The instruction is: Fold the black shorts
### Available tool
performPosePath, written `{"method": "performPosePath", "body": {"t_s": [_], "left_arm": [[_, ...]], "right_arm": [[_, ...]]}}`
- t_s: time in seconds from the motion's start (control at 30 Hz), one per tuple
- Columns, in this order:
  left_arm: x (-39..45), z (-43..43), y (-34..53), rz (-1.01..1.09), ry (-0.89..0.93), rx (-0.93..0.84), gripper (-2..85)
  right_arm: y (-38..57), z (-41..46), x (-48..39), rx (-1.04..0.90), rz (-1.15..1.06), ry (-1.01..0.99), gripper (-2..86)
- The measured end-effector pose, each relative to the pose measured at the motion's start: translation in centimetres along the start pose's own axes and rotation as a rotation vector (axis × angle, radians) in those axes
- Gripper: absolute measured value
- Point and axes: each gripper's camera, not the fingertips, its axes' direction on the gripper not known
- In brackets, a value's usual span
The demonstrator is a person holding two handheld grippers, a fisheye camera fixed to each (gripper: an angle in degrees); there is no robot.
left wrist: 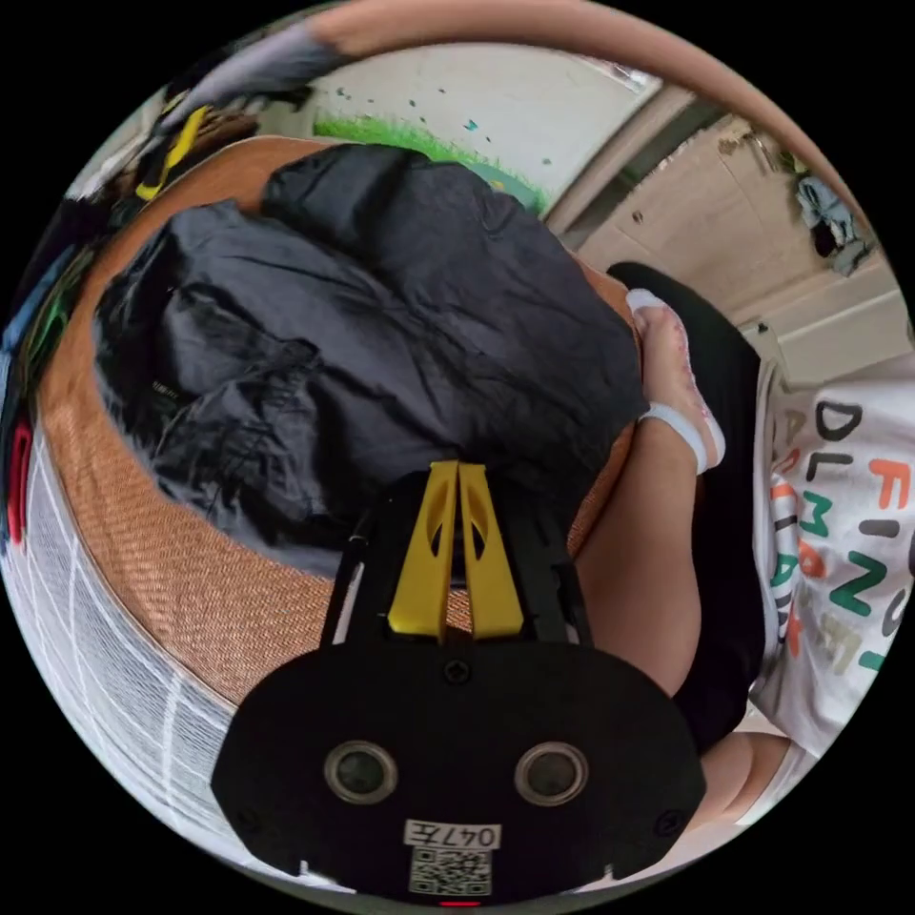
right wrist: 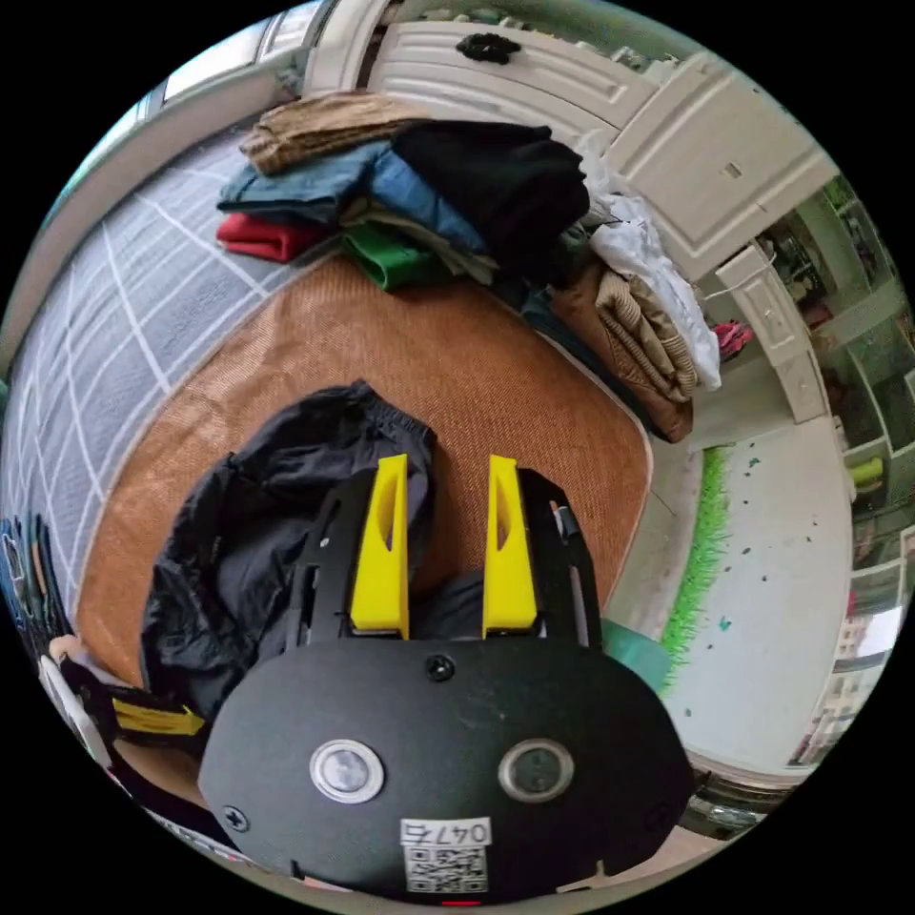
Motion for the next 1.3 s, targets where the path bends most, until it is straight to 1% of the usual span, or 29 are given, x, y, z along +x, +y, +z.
{"method": "performPosePath", "body": {"t_s": [0.07,0.1,0.17,0.23,0.3,0.37,0.4,0.47,0.5,0.53,0.6,0.63,0.67,0.7,0.73,0.77,0.83,0.9,0.97,1.03,1.13,1.3], "left_arm": [[-2.2,-1.6,2.3,-0.104,0.075,0.078,-1.0],[-2.6,-1.7,2.8,-0.125,0.083,0.076,-1.0],[-3.1,-0.8,4.2,-0.181,0.051,-0.018,-1.0],[-2.8,0.2,5.0,-0.196,0.021,-0.098,-1.0],[-2.6,0.2,5.7,-0.215,0.026,-0.108,-1.0],[-2.8,-0.3,7.0,-0.261,0.012,-0.117,-1.0],[-2.9,-0.5,7.4,-0.276,0.001,-0.12,-1.0],[-3.2,-1.6,8.9,-0.348,-0.095,-0.121,-1.0],[-3.3,-2.0,9.3,-0.375,-0.136,-0.117,-1.0],[-3.7,-2.8,10.1,-0.439,-0.229,-0.108,-1.0],[-4.4,-5.0,11.8,-0.607,-0.469,-0.092,-1.0],[-4.1,-6.9,13.0,-0.7,-0.684,-0.083,-1.0],[-3.0,-9.1,14.4,-0.76,-0.823,0.0,-1.0],[-2.3,-10.2,15.2,-0.785,-0.856,0.067,-1.0],[-0.8,-12.0,16.7,-0.787,-0.843,0.199,-1.0],[0.4,-12.9,17.7,-0.738,-0.771,0.285,-1.0],[2.0,-13.3,18.5,-0.641,-0.683,0.332,-1.0],[2.6,-12.7,18.7,-0.581,-0.64,0.285,-1.0],[1.5,-11.4,18.7,-0.612,-0.621,0.142,-1.0],[-0.1,-10.8,19.1,-0.669,-0.601,0.056,-1.0],[-1.3,-11.3,20.2,-0.725,-0.568,0.063,-1.0],[-2.4,-12.5,23.1,-0.789,-0.591,0.077,-1.0]], "right_arm": [[4.2,-2.3,1.1,0.073,-0.024,-0.173,4.1],[5.4,-2.6,1.0,0.07,-0.05,-0.215,3.5],[11.0,-2.5,0.1,-0.05,-0.16,-0.331,1.5],[15.9,-1.7,-0.6,-0.129,-0.188,-0.351,0.5],[20.6,-0.4,-1.5,-0.211,-0.222,-0.365,-0.1],[25.6,1.7,-2.4,-0.312,-0.213,-0.315,-0.5],[26.6,2.2,-2.6,-0.332,-0.205,-0.308,-0.6],[29.5,3.8,-3.4,-0.372,-0.147,-0.346,-0.8],[30.0,3.7,-3.6,-0.354,-0.12,-0.351,-0.8],[30.6,3.4,-4.2,-0.308,-0.09,-0.361,-0.9],[30.6,3.0,-5.9,-0.274,-0.113,-0.458,-1.0],[30.2,3.0,-7.2,-0.258,-0.129,-0.568,-0.9],[29.8,3.1,-8.7,-0.253,-0.169,-0.682,-0.7],[29.6,3.2,-9.4,-0.257,-0.197,-0.737,-0.6],[29.1,2.9,-10.3,-0.256,-0.248,-0.829,-0.5],[28.9,2.1,-10.2,-0.21,-0.268,-0.886,-0.5],[29.0,0.5,-8.2,-0.112,-0.238,-0.888,-0.2],[29.5,-0.5,-4.6,-0.042,-0.166,-0.826,0.2],[30.4,-0.7,1.2,0.007,-0.016,-0.674,1.2],[30.7,-0.3,5.2,0.014,0.084,-0.599,2.5],[29.2,0.9,9.8,0.019,0.176,-0.527,6.0],[21.3,3.5,13.7,0.037,0.192,-0.437,9.5]]}}
